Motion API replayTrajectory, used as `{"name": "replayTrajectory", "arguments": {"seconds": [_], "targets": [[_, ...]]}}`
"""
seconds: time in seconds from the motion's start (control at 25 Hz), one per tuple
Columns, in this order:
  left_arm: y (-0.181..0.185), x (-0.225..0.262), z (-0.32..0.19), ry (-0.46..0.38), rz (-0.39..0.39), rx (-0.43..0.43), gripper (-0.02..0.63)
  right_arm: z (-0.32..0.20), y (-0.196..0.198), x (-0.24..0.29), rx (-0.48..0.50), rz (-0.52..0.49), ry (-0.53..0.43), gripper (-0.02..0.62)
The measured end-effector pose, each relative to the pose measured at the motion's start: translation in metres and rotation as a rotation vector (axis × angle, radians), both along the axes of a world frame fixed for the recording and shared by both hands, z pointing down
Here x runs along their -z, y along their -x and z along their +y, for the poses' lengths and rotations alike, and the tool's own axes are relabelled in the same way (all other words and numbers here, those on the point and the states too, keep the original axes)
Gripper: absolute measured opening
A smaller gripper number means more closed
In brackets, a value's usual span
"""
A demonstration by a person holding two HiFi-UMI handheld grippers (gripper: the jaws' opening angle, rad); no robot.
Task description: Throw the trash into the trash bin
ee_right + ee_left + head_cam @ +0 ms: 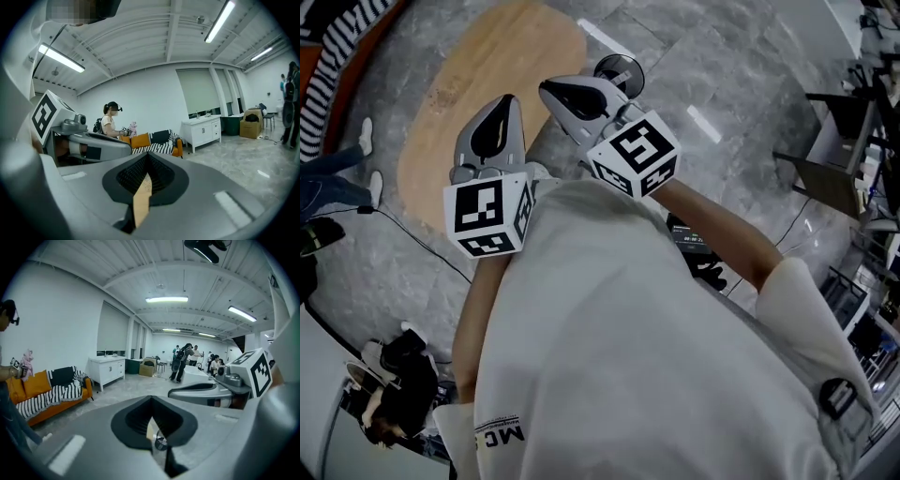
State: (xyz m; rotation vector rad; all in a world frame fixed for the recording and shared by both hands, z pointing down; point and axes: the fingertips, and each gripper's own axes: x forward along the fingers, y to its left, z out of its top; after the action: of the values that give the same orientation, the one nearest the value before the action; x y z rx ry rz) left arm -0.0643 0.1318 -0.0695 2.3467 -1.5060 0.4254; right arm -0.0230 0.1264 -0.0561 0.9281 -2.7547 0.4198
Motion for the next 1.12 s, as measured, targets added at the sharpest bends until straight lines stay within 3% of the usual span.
{"name": "replayTrajectory", "arguments": {"seconds": [0.52, 1.12], "targets": [[0.003, -0.008, 0.013, 0.007, -0.013, -0.056, 0.000, 0.026, 0.017, -0.007, 0.069, 0.001, 0.094, 0.021], [0.001, -0.008, 0.008, 0.011, -0.027, -0.091, 0.000, 0.008, 0.002, 0.005, 0.002, -0.020, 0.111, 0.021]]}}
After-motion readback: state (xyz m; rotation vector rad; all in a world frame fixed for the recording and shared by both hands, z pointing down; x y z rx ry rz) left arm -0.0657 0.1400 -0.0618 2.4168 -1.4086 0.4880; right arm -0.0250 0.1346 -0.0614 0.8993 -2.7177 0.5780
